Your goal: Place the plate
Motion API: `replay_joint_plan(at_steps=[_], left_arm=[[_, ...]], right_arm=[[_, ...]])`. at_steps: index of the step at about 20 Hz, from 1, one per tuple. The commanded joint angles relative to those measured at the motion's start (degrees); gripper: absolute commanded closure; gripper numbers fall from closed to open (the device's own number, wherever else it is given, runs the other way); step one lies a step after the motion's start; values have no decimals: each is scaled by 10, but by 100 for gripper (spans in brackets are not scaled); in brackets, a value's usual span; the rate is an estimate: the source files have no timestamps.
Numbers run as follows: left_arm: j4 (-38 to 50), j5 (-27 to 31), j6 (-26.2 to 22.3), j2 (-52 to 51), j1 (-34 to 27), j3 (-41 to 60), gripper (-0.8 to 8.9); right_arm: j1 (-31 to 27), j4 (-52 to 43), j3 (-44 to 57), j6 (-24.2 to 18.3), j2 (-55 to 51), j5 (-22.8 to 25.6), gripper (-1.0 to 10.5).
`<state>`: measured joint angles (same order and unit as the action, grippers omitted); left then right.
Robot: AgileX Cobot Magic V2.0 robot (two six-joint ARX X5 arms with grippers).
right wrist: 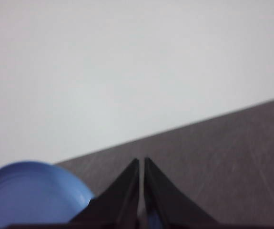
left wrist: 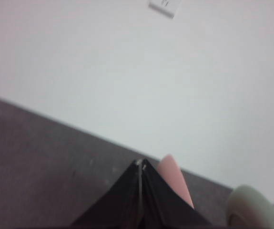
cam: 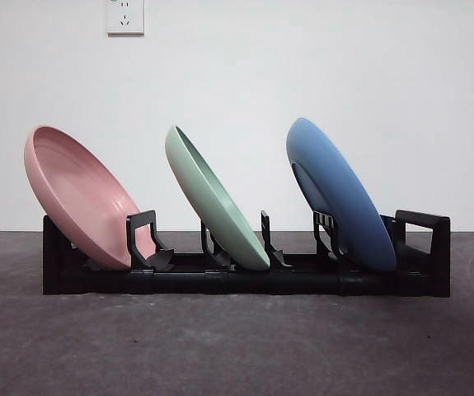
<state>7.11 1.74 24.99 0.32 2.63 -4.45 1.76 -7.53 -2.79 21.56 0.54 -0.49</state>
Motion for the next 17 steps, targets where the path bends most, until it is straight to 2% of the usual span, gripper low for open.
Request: replay_joint_plan(at_steps=[1, 5, 12, 17], left_arm=[[-62, -1, -4, 7, -1, -51, 804], [-166, -13, -41, 34, -1, -125, 803], [-349, -44, -114, 116, -1, -260, 803], [-434, -114, -129, 190, -1, -335, 803]], right_arm=[[0, 43, -34, 22, 14, -26, 931], [0, 88, -80, 18, 44, -86, 931], [0, 220, -196, -3, 117, -154, 931], [0, 315, -280, -40, 199, -236, 931]])
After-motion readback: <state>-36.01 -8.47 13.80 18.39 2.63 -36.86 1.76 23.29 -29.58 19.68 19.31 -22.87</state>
